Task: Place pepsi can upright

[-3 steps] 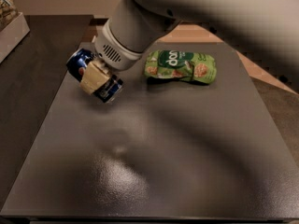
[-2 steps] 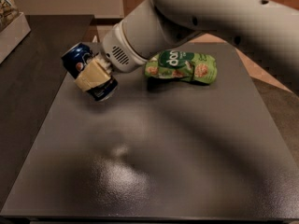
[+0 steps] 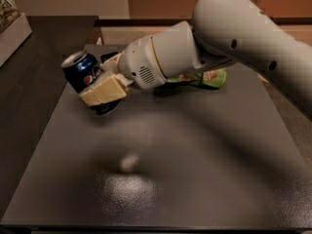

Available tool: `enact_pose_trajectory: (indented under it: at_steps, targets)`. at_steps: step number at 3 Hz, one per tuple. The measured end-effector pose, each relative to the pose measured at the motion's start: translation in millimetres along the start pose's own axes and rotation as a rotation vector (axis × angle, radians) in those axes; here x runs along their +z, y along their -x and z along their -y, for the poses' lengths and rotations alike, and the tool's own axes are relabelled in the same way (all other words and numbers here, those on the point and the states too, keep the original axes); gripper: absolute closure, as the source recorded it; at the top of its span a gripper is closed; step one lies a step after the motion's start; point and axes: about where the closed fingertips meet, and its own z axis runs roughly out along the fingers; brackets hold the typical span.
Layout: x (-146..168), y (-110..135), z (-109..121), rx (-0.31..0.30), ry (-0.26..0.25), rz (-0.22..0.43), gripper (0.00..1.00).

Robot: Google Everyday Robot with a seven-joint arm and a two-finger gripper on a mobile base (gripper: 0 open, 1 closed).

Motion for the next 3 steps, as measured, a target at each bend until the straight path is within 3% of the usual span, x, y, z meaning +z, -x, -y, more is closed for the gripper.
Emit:
enact_pose_trajectory:
  at_steps: [1,2,3]
  targets:
    - [-4.6,-14.8,-12.9,-0.16,0.029,0.02,1.0]
    - [-9.6,-34.9,-14.8,-0.32,0.015,0.018,1.0]
    - [-15.2,-50.3,-10.7,-0.375,-0.004,0.05,1.0]
